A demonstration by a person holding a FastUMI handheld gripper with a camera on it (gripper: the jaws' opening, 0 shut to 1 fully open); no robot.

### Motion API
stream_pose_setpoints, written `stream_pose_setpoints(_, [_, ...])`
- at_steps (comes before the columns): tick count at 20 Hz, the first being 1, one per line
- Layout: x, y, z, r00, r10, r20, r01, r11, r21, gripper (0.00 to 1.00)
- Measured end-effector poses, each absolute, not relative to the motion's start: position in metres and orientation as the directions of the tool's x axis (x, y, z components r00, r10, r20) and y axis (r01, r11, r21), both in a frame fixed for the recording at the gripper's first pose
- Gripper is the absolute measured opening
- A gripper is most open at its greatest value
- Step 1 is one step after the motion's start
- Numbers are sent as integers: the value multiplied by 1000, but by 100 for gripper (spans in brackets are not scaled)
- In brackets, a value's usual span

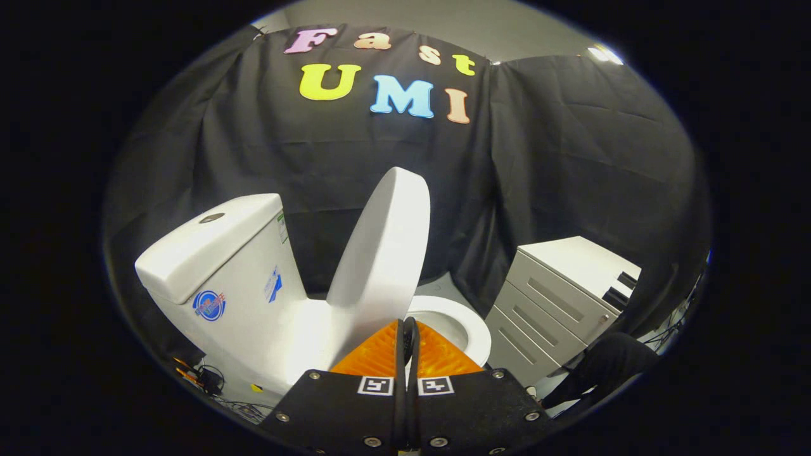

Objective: Open the toilet lid.

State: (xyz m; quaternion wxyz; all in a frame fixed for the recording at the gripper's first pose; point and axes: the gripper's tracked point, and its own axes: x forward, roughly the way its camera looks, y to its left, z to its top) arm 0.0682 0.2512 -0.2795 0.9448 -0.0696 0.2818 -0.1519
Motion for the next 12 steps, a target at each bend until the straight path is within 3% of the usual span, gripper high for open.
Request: stream_pose_setpoints(12, [75,327,-266,852,-214,-478,110,966,-236,0])
